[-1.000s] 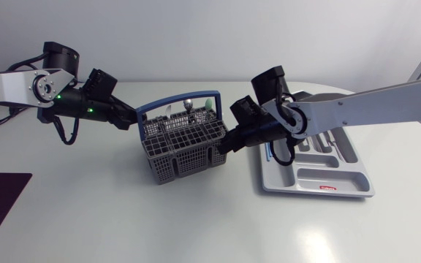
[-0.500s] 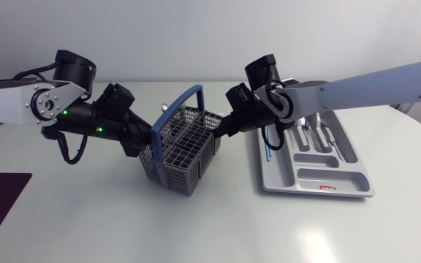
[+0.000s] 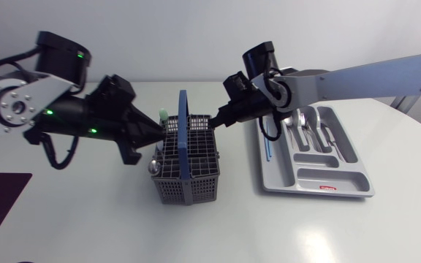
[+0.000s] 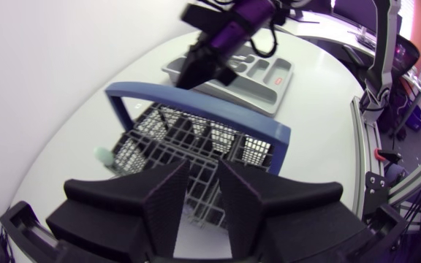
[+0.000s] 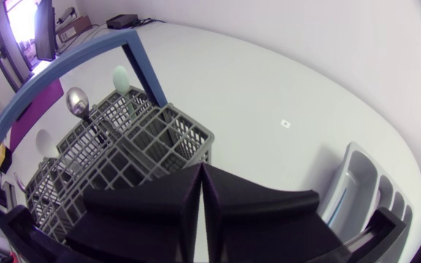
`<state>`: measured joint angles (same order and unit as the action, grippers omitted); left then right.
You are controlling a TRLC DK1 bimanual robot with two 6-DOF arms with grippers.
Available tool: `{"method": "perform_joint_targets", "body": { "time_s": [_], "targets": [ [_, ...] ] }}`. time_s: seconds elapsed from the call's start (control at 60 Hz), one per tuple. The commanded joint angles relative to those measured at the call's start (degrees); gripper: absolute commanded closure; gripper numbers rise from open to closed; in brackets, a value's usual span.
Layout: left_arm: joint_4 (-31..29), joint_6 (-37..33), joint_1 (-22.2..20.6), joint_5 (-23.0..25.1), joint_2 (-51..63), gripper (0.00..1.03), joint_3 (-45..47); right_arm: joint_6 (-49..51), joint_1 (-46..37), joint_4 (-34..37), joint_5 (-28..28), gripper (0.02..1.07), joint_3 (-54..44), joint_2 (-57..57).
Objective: Unload the cutlery basket into the drawer organizer.
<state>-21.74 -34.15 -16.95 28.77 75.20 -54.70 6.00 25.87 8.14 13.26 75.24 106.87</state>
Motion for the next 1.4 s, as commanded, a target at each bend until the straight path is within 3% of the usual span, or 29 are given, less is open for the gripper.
{"method": "perform_joint_targets", "body": {
  "time_s": [0.0,0.133,0.317,0.55,0.767,1.217,1.383],
  "targets": [
    [-3.31,-1.88,5.26,1.81,-3.04,0.72,-0.32,-0.46,-0.82,0.65,0.10,0.98,-4.67,-5.97],
    [-8.41,-9.09,9.30,2.60,-3.30,0.72,2.40,-0.55,-0.82,0.38,0.19,0.98,-10.20,-10.28],
    [-8.50,-15.95,8.86,2.25,-1.11,0.73,9.78,-1.25,-0.29,-0.06,0.37,0.98,-12.14,-10.98],
    [-8.76,-21.48,8.69,3.13,2.94,0.73,12.16,-1.87,1.38,-0.58,0.28,0.98,-11.08,-8.96],
    [-8.41,-20.60,2.89,3.22,2.94,0.73,12.77,-3.01,1.82,-0.06,0.28,0.98,-5.90,-3.51],
    [-7.71,-19.02,0.78,3.31,4.08,0.73,12.60,-4.59,4.37,4.60,1.60,0.97,7.90,6.51],
    [-6.83,-17.18,-2.47,3.31,4.08,0.73,13.56,-4.77,4.45,6.10,1.51,0.97,12.30,9.41]
  ]
}}
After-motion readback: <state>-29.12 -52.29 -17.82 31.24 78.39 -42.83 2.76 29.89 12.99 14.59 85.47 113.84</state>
